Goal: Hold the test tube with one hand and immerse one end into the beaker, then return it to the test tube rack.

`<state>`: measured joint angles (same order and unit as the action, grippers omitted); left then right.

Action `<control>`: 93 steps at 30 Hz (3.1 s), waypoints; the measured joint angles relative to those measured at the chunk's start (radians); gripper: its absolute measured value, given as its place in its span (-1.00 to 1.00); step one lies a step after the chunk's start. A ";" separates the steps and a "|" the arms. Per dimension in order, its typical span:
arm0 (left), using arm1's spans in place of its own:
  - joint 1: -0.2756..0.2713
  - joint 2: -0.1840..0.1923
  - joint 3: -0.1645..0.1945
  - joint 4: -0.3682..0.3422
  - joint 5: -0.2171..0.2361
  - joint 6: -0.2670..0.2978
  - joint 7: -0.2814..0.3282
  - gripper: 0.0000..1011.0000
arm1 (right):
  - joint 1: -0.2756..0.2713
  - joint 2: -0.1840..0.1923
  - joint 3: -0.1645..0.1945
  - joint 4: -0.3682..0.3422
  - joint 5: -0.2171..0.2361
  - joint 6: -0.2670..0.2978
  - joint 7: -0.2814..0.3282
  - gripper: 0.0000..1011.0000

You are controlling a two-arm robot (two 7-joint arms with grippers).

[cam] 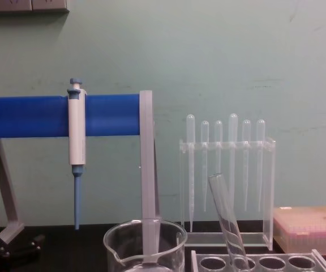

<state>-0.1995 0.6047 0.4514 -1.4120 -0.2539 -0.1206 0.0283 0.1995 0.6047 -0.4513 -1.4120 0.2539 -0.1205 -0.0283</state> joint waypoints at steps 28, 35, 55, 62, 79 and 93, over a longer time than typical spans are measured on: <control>0.000 0.000 0.000 0.000 0.000 0.000 0.000 0.98 | -0.083 0.162 0.040 -0.401 0.183 0.240 0.378 0.98; 0.000 0.000 0.000 0.000 0.000 0.000 0.000 0.98 | 0.009 0.098 -0.006 -0.354 0.189 0.319 0.460 0.98; 0.000 0.000 0.000 0.000 0.000 0.000 0.000 0.98 | 0.146 -0.045 -0.065 -0.207 0.119 0.362 0.509 0.98; 0.000 0.000 0.000 0.000 0.000 0.000 0.000 0.98 | 0.158 -0.063 -0.067 -0.188 0.101 0.366 0.517 0.98; 0.000 0.000 0.000 0.000 0.000 0.000 0.000 0.98 | 0.155 -0.083 -0.055 -0.188 0.095 0.379 0.522 0.12; 0.000 0.000 0.000 0.000 0.000 0.000 0.000 0.98 | 0.133 -0.084 -0.017 -0.224 0.128 0.371 0.509 -0.55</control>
<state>-0.1995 0.6047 0.4514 -1.4120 -0.2539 -0.1206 0.0283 0.3320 0.5211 -0.4687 -1.6364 0.3823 0.2508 0.4805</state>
